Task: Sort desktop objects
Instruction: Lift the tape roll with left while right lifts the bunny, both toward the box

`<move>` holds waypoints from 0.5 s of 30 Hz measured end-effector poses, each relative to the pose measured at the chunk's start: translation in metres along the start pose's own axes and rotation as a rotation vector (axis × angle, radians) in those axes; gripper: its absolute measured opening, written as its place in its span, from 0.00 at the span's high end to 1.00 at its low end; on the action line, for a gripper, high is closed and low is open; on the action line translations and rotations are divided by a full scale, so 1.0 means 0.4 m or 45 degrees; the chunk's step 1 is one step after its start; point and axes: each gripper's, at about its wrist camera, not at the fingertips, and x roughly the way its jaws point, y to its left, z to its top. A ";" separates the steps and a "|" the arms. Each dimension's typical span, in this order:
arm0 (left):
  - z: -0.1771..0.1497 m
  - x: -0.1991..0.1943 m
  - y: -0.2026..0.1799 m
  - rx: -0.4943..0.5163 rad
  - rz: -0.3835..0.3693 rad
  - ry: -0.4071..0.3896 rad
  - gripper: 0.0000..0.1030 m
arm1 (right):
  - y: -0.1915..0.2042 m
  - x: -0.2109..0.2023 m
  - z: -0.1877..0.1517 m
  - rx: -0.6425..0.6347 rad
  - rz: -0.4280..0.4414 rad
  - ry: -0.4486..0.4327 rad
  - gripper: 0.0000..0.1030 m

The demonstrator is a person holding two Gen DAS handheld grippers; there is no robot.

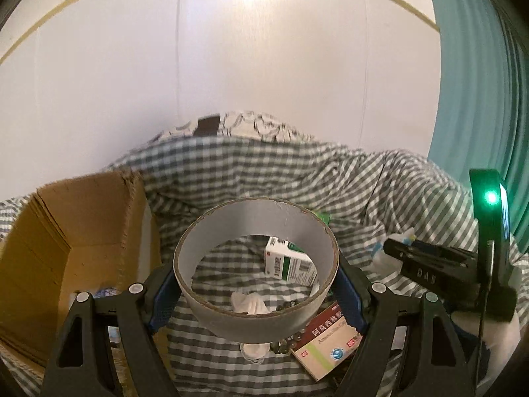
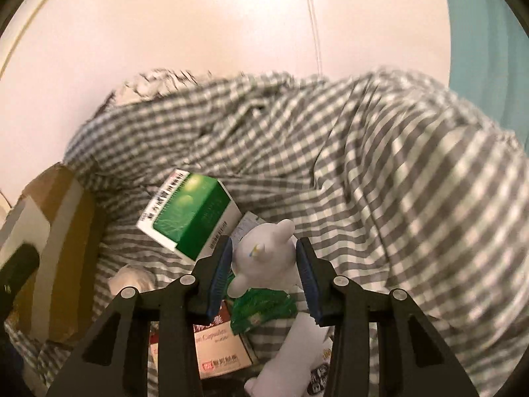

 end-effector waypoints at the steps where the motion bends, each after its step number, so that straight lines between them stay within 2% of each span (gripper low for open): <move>1: 0.005 -0.013 0.003 -0.005 -0.001 -0.012 0.20 | 0.006 -0.011 0.000 -0.016 -0.008 -0.010 0.61; 5: 0.024 -0.077 0.011 -0.009 0.002 -0.068 0.20 | 0.021 -0.073 0.004 -0.036 -0.019 -0.068 0.61; 15: 0.057 -0.228 0.035 -0.005 0.017 -0.196 0.20 | 0.087 -0.280 -0.007 -0.040 0.067 -0.244 0.61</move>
